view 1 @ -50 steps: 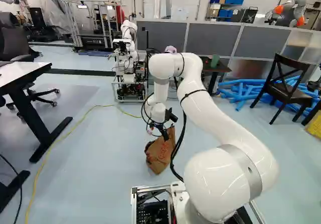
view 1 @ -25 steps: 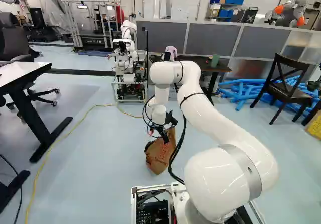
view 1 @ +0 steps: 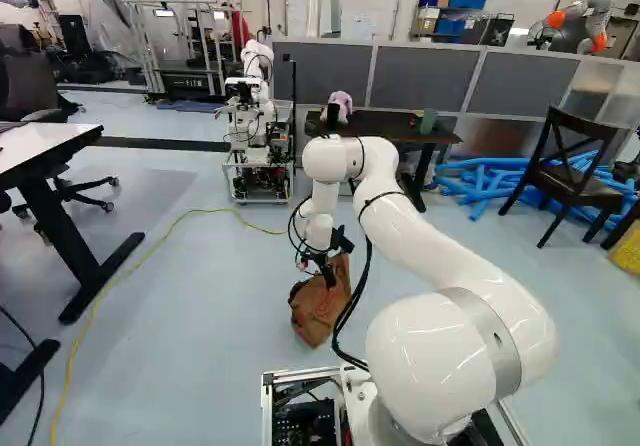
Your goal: Pick up the bag on the ground and place it on the table
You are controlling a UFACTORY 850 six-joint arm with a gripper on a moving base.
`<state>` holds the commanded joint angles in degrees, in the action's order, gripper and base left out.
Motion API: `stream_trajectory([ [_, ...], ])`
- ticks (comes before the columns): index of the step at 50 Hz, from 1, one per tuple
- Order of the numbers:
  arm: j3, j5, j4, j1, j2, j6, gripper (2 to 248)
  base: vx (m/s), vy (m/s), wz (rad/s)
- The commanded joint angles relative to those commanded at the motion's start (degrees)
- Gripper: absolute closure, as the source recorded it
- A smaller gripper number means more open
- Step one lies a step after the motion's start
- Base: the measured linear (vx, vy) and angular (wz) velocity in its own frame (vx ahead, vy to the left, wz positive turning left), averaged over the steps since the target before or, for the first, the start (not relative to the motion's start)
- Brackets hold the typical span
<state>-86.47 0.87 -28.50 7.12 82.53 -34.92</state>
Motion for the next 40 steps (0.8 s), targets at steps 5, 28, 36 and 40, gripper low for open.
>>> stream_trajectory([
  [5,-1.7,0.6,0.0,-0.2,1.3,0.0,3,0.000,0.000,0.000],
  [28,-6.1,1.0,0.0,-0.4,5.1,0.0,11,0.000,0.000,0.000],
  [36,-6.2,1.0,0.0,-0.4,5.1,0.0,86,0.000,0.000,0.000],
  [40,-6.2,1.0,0.0,-0.4,5.1,0.0,124,0.000,0.000,0.000],
])
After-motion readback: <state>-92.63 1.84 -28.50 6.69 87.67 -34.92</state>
